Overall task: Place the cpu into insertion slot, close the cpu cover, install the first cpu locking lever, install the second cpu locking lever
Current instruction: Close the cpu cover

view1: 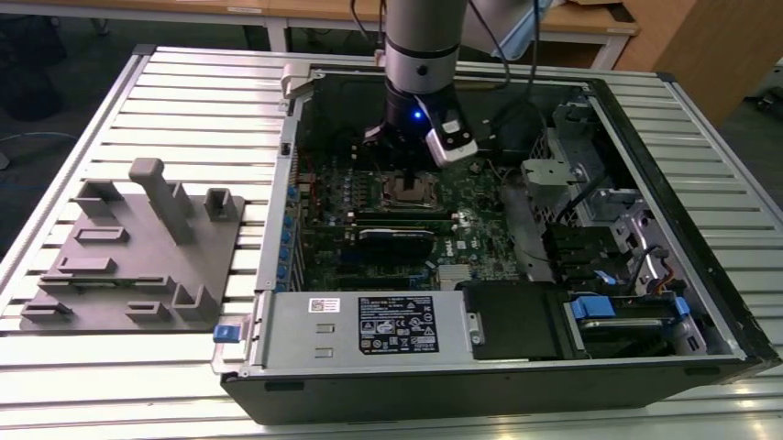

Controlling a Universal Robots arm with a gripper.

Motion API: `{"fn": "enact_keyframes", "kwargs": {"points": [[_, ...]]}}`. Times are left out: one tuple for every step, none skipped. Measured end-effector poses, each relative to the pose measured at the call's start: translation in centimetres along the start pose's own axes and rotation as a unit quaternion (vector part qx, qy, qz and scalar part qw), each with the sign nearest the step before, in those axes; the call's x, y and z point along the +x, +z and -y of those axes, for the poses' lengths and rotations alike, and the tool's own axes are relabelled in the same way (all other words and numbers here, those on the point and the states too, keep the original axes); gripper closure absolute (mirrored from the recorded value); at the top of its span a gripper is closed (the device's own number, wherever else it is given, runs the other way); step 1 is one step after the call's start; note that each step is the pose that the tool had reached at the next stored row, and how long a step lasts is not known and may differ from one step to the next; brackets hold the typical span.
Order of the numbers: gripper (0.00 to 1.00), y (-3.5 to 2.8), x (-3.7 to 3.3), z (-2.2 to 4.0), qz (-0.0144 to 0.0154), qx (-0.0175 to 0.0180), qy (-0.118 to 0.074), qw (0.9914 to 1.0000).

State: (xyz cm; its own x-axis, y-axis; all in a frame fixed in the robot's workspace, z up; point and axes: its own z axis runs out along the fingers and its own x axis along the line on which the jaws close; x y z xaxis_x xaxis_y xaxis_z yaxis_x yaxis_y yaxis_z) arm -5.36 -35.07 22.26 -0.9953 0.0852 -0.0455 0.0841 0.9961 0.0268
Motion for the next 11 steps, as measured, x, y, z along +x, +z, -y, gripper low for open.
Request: {"fn": "enact_keyframes", "kwargs": {"points": [[0.90, 0.01, 0.11, 0.01, 0.0000, 0.0000, 0.000, 1.00000], [0.90, 0.02, 0.21, 0.02, 0.0000, 0.0000, 0.000, 1.00000], [0.90, 0.03, 0.30, 0.02, 0.0000, 0.0000, 0.000, 1.00000], [0.90, 0.03, 0.31, 0.03, 0.0000, 0.0001, 0.000, 1.00000], [0.90, 0.03, 0.31, 0.03, 0.0000, 0.0001, 0.000, 1.00000], [0.90, 0.03, 0.32, 0.03, 0.0000, 0.0001, 0.000, 1.00000], [0.90, 0.03, 0.37, 0.03, 0.0000, 0.0000, 0.000, 1.00000], [0.90, 0.04, 0.47, 0.04, 0.0000, 0.0000, 0.000, 1.00000], [0.90, 0.04, 0.58, 0.04, 0.0000, 0.0000, 0.000, 1.00000], [0.90, 0.04, 0.69, 0.03, 0.0000, 0.0001, 0.000, 1.00000], [0.90, 0.04, 0.79, 0.02, -0.0001, 0.0001, 0.000, 1.00000]]}}
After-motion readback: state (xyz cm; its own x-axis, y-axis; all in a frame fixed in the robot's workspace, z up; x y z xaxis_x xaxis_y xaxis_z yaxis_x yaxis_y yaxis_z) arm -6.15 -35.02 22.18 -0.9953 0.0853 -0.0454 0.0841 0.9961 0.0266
